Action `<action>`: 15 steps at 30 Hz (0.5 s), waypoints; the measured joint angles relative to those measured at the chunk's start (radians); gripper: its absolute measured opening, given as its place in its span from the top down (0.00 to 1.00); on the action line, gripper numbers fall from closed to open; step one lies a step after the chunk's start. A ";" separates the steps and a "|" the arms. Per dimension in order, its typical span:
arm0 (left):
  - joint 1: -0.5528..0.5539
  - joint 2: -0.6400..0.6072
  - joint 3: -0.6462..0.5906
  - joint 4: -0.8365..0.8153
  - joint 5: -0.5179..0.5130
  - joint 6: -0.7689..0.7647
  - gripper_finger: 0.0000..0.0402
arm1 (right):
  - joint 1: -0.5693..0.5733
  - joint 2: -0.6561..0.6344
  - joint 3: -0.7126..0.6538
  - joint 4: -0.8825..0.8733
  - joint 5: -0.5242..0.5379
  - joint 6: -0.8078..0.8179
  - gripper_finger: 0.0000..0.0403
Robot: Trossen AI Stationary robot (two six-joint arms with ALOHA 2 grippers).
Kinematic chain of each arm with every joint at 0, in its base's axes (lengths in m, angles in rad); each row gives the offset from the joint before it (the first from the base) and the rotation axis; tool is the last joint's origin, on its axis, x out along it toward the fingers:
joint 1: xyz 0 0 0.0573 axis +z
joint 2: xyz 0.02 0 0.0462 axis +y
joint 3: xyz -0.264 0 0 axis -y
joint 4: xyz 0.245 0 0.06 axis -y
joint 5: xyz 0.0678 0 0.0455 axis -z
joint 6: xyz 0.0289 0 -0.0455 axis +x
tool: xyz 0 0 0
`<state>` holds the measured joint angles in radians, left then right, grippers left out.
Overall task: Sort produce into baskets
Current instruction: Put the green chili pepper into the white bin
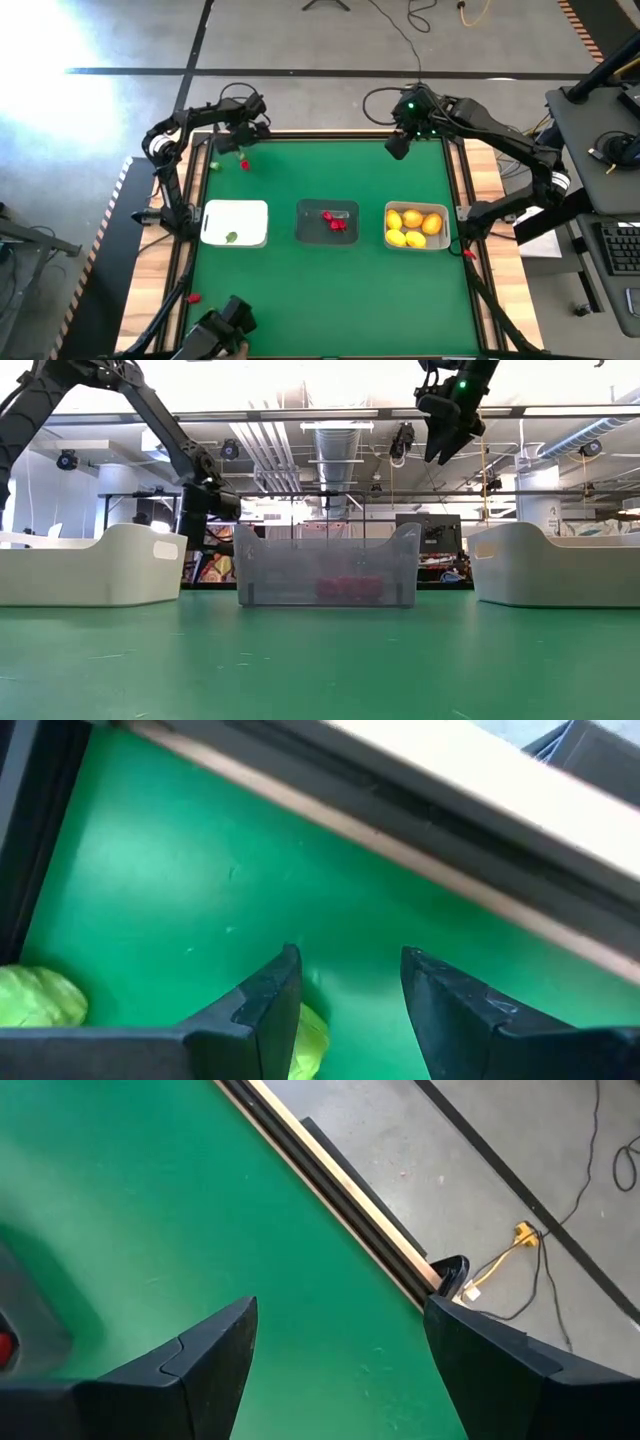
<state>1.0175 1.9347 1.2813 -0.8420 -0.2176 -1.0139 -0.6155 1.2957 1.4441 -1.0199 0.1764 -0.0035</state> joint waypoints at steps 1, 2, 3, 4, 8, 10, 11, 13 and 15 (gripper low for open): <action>0.000 0.000 -0.001 -0.007 0.000 -0.002 0.61 | 0.000 0.000 0.000 0.000 0.000 0.007 0.31; 0.000 0.000 -0.001 -0.012 0.000 -0.011 0.61 | 0.000 0.000 0.000 0.000 0.000 0.010 0.31; 0.000 0.000 -0.001 -0.016 0.000 -0.020 0.61 | 0.000 0.000 0.000 0.000 0.000 0.014 0.31; 0.000 -0.001 0.001 -0.021 0.000 -0.024 0.61 | 0.000 0.000 0.000 0.000 0.000 0.019 0.30; -0.014 -0.022 0.016 -0.037 0.000 -0.034 0.61 | 0.000 0.000 0.000 0.000 0.000 0.032 0.29; -0.025 -0.046 0.017 -0.046 -0.005 -0.078 0.61 | 0.000 0.000 0.000 0.000 0.000 0.032 0.28; -0.031 -0.057 0.016 -0.055 -0.020 -0.107 0.61 | 0.000 0.000 0.000 0.000 0.000 0.032 0.28; -0.048 -0.080 0.015 -0.095 -0.071 -0.178 0.61 | 0.000 0.000 0.000 0.004 0.000 0.032 0.28; -0.062 -0.094 0.013 -0.143 -0.121 -0.250 0.61 | 0.000 0.000 0.000 0.010 0.000 0.030 0.27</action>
<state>0.9555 1.8411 1.2947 -0.9849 -0.3391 -1.2643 -0.6155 1.2957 1.4437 -1.0096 0.1764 0.0264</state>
